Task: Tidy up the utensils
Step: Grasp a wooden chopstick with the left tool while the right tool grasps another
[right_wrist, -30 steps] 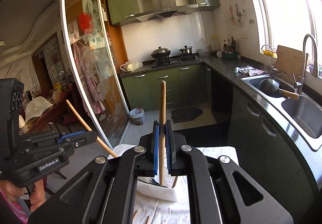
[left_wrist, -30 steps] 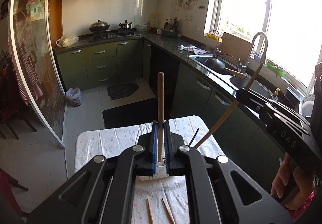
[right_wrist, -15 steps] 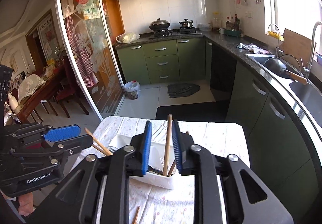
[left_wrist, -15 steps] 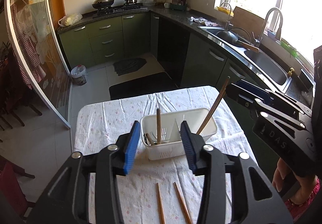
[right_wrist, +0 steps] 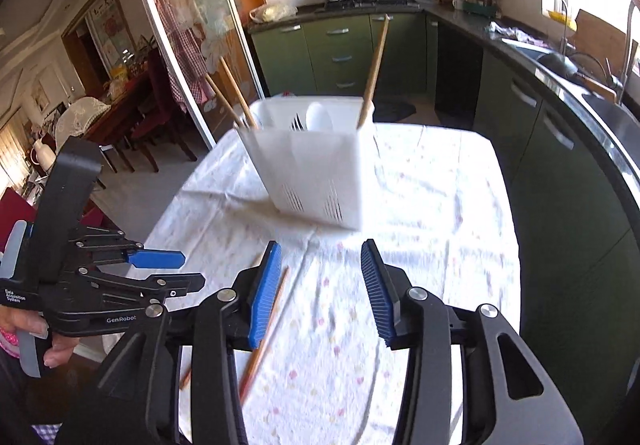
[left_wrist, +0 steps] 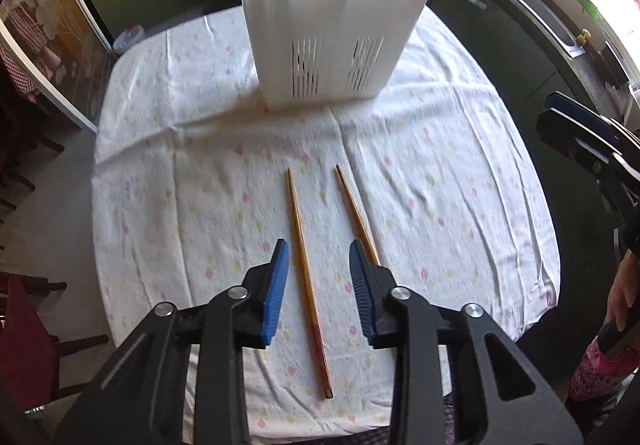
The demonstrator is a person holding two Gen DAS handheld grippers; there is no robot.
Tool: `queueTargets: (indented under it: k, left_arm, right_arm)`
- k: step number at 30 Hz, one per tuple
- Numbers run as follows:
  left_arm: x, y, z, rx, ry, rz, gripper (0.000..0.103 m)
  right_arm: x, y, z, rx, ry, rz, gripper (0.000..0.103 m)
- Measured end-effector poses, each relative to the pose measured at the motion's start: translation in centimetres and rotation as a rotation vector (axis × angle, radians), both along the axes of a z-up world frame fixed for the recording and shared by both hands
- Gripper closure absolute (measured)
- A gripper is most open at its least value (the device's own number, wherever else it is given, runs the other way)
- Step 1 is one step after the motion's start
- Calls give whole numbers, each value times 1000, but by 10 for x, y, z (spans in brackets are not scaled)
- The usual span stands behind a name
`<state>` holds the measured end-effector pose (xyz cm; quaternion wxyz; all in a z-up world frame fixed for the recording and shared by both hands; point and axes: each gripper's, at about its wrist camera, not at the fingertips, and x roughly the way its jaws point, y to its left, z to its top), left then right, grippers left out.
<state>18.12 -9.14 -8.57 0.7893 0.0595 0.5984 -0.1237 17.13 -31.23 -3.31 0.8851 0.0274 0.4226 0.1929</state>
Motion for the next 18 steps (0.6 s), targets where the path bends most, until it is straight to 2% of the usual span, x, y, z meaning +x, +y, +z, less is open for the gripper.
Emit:
queueTargets:
  k: [5, 10, 18]
  left_arm:
    - [4, -8, -37, 49, 40, 37, 80]
    - [17, -9, -55, 92, 60, 65, 81]
    - [26, -10, -73, 100, 92, 72, 86]
  right_arm:
    - [-6, -18, -22, -15, 42, -29, 60]
    - [-4, -19, -27, -22, 62, -19, 58]
    - [8, 1, -37, -44, 93, 21, 57]
